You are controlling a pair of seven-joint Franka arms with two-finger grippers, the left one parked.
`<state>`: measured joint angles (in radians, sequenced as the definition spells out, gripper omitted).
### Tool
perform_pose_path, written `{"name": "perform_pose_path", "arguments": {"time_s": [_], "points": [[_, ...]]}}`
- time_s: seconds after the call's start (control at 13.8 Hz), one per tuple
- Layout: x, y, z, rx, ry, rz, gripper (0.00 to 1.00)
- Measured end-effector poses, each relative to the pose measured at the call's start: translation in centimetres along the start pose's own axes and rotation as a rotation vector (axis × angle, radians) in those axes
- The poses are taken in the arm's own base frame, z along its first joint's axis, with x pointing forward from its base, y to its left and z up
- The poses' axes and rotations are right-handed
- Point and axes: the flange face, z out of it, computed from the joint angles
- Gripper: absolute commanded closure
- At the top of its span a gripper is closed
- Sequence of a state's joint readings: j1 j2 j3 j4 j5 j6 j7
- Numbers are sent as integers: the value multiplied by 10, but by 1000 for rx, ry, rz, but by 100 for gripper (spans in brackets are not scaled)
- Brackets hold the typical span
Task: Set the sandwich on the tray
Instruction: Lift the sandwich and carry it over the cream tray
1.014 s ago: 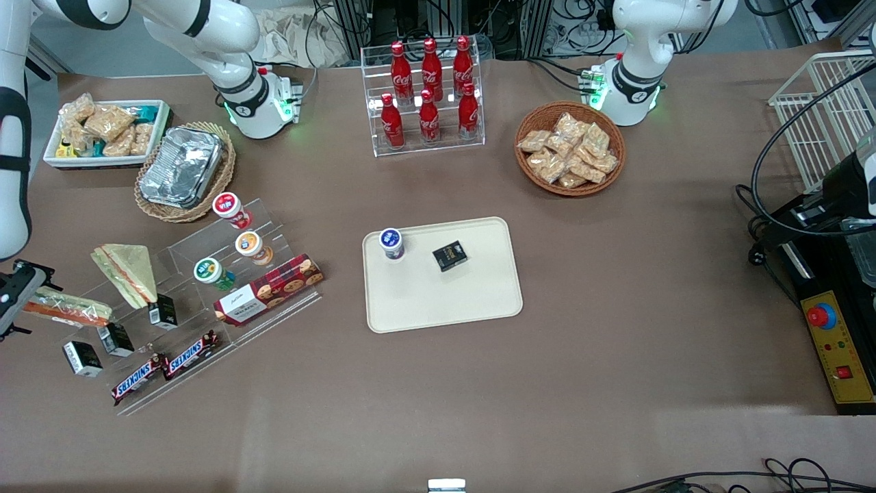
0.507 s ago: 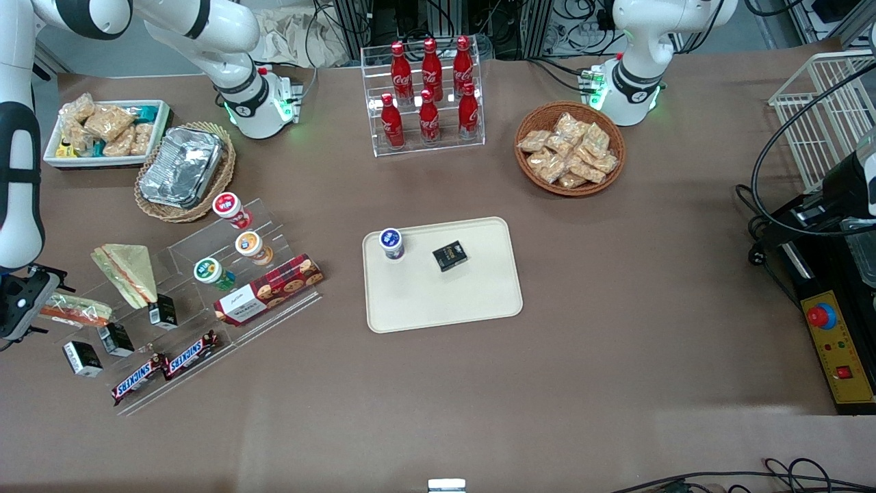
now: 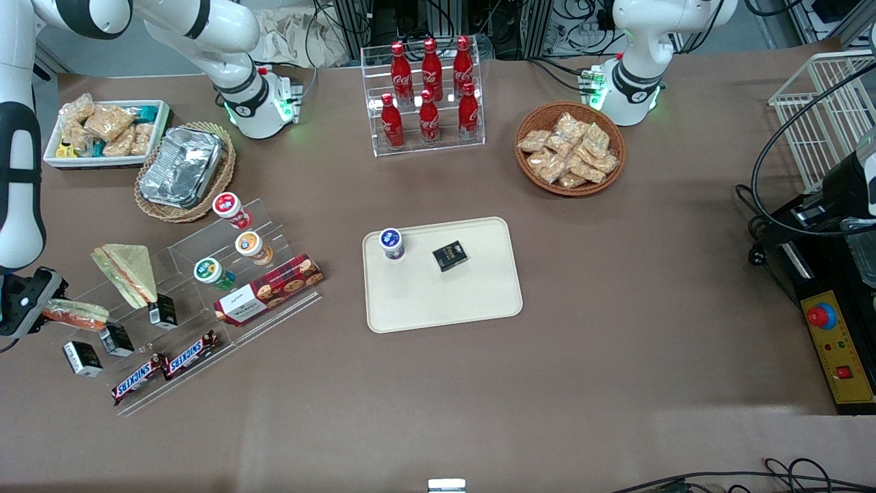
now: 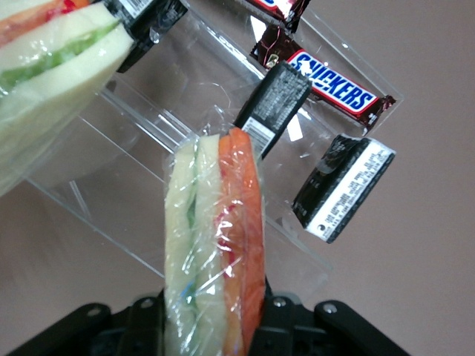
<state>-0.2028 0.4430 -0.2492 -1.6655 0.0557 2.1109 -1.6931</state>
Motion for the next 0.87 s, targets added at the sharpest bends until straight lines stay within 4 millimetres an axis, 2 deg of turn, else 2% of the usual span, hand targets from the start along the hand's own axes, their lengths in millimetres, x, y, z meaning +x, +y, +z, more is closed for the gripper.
{"name": "perform_pose_path", "arguments": {"time_s": [0.14,0.36,0.58,0.72,0.87], "points": [[4,1,-16,-24,7,-10,87],[36,-6,-71,-57,62,-51,87],[88,-19,-129,-117,107,-137,87],[128,-28,-153,-146,124,-205,88],[178,-40,-169,-163,137,-256,88]]}}
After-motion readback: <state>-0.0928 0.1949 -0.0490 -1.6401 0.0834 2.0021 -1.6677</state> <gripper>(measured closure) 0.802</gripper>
